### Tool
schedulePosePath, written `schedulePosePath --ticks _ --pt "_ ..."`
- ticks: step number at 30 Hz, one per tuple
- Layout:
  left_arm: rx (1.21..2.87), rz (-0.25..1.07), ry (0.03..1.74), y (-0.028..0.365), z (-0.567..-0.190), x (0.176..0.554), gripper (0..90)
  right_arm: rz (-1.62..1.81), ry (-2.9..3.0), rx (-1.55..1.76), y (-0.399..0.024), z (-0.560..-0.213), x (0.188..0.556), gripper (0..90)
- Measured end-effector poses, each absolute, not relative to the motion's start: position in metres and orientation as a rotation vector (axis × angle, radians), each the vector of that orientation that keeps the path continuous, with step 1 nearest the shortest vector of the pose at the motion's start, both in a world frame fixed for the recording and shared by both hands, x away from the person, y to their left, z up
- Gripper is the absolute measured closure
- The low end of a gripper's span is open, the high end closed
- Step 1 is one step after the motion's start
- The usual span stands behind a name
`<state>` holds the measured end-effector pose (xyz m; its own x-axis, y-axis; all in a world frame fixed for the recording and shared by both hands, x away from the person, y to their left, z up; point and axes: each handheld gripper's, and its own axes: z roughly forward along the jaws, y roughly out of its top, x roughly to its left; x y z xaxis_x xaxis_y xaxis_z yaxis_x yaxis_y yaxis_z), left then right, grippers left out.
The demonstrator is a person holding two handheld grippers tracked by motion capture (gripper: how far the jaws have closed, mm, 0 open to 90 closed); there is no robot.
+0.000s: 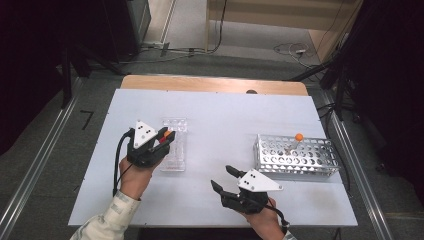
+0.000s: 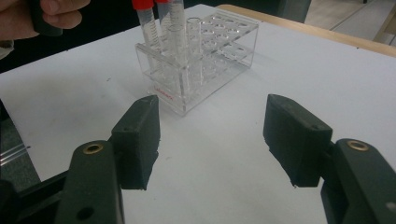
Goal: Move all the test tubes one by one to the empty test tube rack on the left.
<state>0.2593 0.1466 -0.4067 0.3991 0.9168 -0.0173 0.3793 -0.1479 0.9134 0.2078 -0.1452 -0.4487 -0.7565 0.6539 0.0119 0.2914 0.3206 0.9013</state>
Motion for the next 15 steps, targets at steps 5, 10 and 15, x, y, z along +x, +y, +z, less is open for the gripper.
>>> schedulePosePath --ticks 5,10,15 --pt "1.723 0.715 1.136 0.1451 -0.4063 0.2587 67.3 1.413 2.239 0.841 -0.1448 -0.4489 0.2077 35.0" --pt "1.713 0.710 1.134 0.1449 -0.4046 0.2570 67.3 1.413 2.237 0.845 -0.1452 -0.4489 0.2078 35.0" --pt "1.696 0.687 1.132 0.1453 -0.4023 0.2548 62.7 1.409 2.231 0.852 -0.1474 -0.4487 0.2092 35.1"
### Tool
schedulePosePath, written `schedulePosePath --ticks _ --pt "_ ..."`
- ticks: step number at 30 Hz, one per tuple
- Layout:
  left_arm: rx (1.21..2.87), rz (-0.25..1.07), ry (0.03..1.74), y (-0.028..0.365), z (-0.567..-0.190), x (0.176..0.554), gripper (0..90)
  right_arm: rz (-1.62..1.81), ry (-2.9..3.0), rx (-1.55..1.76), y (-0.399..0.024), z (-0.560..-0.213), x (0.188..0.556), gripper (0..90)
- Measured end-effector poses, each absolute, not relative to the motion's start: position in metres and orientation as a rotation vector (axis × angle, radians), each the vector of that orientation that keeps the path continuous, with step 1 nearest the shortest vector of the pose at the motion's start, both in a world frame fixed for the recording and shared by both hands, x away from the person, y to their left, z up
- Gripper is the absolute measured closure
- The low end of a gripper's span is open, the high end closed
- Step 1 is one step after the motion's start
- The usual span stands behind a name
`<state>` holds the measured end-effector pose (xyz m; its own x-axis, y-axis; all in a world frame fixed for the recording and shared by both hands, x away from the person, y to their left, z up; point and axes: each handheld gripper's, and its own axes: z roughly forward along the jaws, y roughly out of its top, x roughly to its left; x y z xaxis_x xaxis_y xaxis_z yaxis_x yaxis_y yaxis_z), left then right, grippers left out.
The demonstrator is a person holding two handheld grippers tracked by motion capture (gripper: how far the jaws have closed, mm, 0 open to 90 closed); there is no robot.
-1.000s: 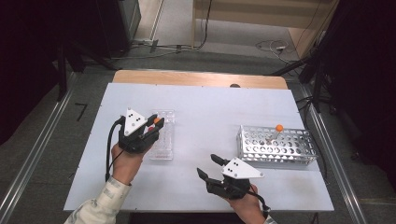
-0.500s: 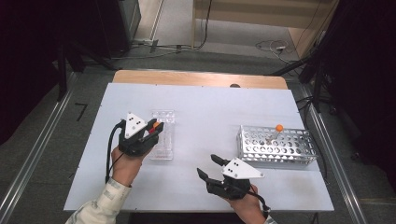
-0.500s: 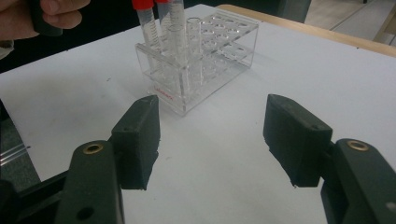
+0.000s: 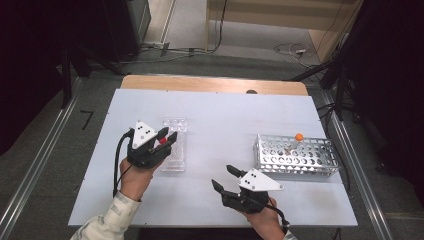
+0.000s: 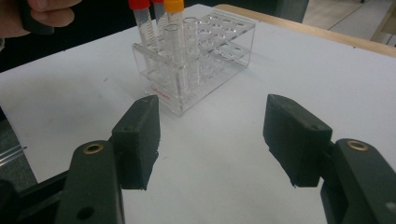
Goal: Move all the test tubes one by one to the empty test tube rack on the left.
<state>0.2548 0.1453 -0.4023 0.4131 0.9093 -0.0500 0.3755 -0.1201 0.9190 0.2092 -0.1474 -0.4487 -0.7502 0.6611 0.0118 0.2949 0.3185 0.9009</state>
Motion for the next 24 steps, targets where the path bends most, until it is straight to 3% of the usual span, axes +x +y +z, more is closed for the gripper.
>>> schedulePosePath --ticks 3,8,11,24 --pt "1.676 0.668 1.140 0.146 -0.400 0.252 56.0 1.405 2.219 0.861 -0.151 -0.448 0.211 35.1" --pt "1.659 0.629 1.164 0.146 -0.396 0.249 32.4 1.393 2.169 0.921 -0.169 -0.443 0.217 35.0" --pt "1.666 0.600 1.167 0.145 -0.395 0.247 22.6 1.380 2.126 0.967 -0.186 -0.440 0.222 35.0" --pt "1.627 0.616 1.144 0.148 -0.392 0.234 20.7 1.298 1.951 1.135 -0.252 -0.434 0.236 35.1"
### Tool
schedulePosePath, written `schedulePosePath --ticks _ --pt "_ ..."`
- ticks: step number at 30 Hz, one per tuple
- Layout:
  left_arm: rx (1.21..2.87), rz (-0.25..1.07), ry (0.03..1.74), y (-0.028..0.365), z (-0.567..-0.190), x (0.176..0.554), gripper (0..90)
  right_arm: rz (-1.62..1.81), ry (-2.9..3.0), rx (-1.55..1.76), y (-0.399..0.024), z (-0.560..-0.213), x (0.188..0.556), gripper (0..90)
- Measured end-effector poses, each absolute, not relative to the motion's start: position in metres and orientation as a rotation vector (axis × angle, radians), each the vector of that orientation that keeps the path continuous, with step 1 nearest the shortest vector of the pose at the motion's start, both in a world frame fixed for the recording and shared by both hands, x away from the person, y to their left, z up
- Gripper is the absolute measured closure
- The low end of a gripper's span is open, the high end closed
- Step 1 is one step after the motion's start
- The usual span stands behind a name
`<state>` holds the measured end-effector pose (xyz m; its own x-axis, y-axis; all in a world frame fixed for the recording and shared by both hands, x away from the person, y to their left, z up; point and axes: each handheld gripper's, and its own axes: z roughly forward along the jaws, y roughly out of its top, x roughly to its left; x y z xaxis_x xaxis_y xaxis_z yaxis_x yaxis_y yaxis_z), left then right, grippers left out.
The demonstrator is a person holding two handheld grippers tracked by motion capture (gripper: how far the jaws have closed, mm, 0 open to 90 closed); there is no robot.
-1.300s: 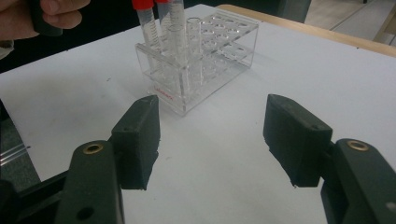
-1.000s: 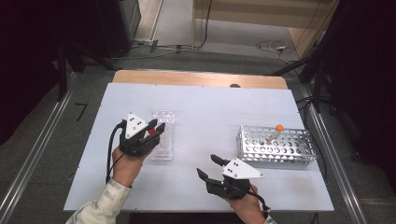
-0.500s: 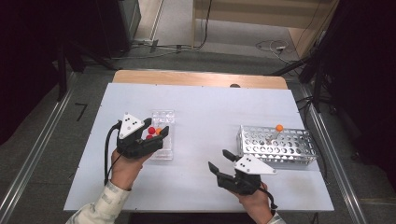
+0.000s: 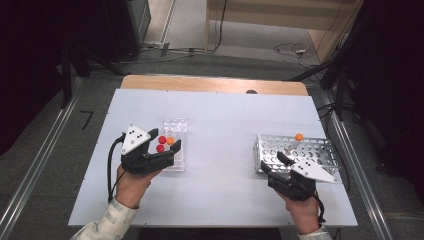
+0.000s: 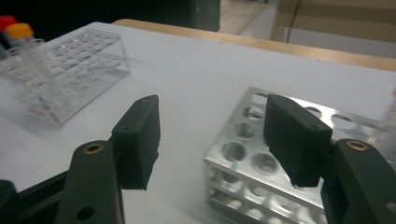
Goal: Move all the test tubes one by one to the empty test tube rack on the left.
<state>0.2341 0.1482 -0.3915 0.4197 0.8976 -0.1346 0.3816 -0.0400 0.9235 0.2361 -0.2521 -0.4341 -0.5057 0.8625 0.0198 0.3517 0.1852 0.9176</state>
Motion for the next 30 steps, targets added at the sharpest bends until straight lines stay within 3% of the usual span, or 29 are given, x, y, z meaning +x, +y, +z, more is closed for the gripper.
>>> schedulePosePath --ticks 14,30 --pt "1.643 0.612 1.134 0.144 -0.393 0.234 20.7 1.107 1.792 1.301 -0.298 -0.449 0.269 38.4" --pt "1.654 0.608 1.134 0.141 -0.396 0.234 20.9 1.042 1.712 1.361 -0.306 -0.463 0.302 52.0"
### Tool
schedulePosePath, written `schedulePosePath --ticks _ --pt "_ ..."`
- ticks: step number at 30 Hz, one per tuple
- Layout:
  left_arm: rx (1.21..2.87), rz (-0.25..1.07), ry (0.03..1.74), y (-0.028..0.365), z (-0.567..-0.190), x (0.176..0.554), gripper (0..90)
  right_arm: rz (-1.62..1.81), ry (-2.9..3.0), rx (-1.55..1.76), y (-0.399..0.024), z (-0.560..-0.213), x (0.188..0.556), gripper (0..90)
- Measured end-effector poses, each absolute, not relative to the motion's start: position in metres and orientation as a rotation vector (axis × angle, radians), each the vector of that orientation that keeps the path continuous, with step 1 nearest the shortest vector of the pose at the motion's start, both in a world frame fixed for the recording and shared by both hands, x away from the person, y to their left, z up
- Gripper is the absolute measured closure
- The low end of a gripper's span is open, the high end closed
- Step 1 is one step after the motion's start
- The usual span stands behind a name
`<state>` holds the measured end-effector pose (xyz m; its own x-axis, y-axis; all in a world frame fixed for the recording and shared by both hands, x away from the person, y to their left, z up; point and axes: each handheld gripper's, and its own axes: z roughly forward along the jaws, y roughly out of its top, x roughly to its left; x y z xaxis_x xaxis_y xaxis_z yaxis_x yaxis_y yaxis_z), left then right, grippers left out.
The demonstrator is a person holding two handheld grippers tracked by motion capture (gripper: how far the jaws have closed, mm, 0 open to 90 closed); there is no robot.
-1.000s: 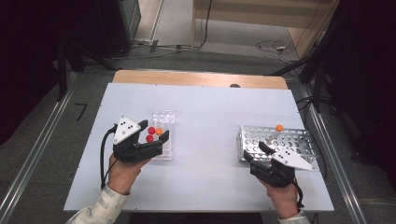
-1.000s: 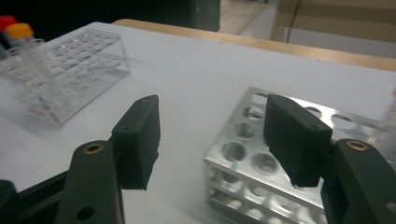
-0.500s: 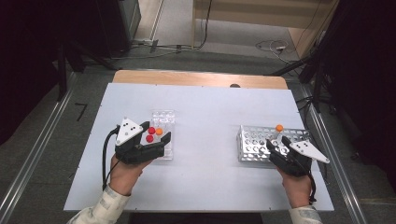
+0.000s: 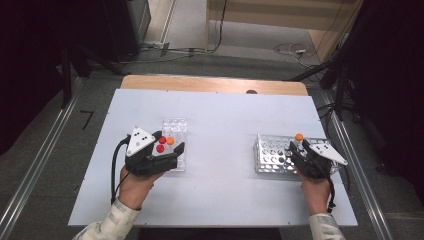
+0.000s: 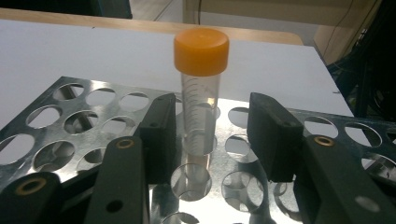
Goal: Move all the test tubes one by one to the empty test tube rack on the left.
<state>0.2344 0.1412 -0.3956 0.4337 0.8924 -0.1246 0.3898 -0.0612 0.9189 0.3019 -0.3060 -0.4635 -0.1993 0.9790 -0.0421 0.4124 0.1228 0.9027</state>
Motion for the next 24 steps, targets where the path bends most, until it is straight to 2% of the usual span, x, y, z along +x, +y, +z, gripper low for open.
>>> schedulePosePath --ticks 5,15,24 --pt "1.656 0.608 1.136 0.1409 -0.3964 0.2349 20.9 1.041 1.718 1.369 -0.3066 -0.4656 0.3054 56.0" --pt "1.660 0.603 1.135 0.1404 -0.3973 0.2348 20.9 1.052 1.737 1.337 -0.3028 -0.4660 0.3047 70.2" --pt "1.660 0.603 1.136 0.1403 -0.3973 0.2347 20.9 1.071 1.720 1.330 -0.3032 -0.4609 0.3024 71.1"
